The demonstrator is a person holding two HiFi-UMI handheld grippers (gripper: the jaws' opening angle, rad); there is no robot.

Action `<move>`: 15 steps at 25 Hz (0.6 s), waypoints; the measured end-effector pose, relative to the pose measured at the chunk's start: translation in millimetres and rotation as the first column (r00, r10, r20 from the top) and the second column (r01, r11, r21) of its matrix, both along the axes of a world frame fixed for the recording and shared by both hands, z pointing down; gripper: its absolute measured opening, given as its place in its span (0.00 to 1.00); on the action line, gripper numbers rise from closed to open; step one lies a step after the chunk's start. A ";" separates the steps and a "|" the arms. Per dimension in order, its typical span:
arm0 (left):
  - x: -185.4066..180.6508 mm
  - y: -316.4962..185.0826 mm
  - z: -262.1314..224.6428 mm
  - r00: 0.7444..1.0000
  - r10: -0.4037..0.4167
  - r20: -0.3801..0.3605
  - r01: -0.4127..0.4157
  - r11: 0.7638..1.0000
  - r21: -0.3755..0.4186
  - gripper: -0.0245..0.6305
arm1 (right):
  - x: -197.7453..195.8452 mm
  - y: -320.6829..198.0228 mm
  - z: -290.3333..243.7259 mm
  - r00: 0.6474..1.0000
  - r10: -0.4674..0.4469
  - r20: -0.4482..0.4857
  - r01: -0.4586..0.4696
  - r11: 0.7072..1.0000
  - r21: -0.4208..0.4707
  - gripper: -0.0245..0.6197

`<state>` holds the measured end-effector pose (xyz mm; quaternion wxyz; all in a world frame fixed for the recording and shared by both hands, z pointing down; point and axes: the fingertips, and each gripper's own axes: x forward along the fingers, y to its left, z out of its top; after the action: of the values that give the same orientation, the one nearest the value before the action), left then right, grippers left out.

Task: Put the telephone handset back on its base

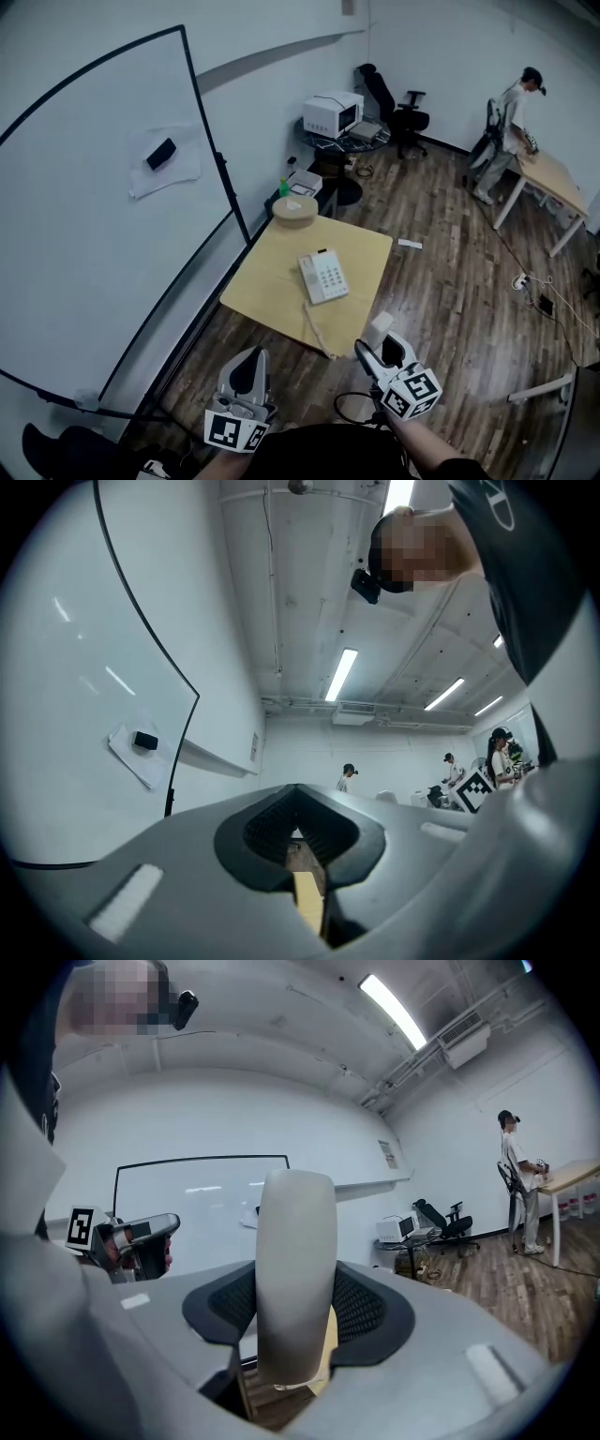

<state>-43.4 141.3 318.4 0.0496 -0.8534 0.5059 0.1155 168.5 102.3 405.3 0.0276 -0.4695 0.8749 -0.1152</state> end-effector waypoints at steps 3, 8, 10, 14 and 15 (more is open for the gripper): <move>4.0 2.2 -0.5 1.000 -0.001 0.007 0.001 1.000 0.005 0.04 | 0.3 3.3 -0.3 1.000 -0.002 -0.016 0.002 1.000 0.015 0.40; 15.3 9.3 4.4 0.999 -0.022 0.031 0.021 1.000 0.017 0.04 | 4.7 8.8 6.4 0.999 -0.028 -0.033 0.030 0.999 0.041 0.40; 16.4 10.2 6.0 0.998 -0.038 0.041 0.037 0.999 0.022 0.04 | 4.0 8.0 9.4 0.999 -0.045 -0.028 0.046 0.998 0.045 0.40; 13.5 9.2 7.8 0.996 -0.069 0.060 0.069 0.998 0.013 0.04 | -1.4 3.4 14.7 0.997 -0.074 -0.026 0.075 0.996 0.040 0.40; 12.5 9.1 8.2 0.995 -0.074 0.066 0.074 0.997 0.010 0.04 | -2.7 2.8 15.0 0.997 -0.077 -0.028 0.078 0.996 0.040 0.40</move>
<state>-30.9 150.4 326.6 0.0736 -0.8372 0.5349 0.0873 165.9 105.0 420.3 0.0213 -0.4362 0.8949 -0.0921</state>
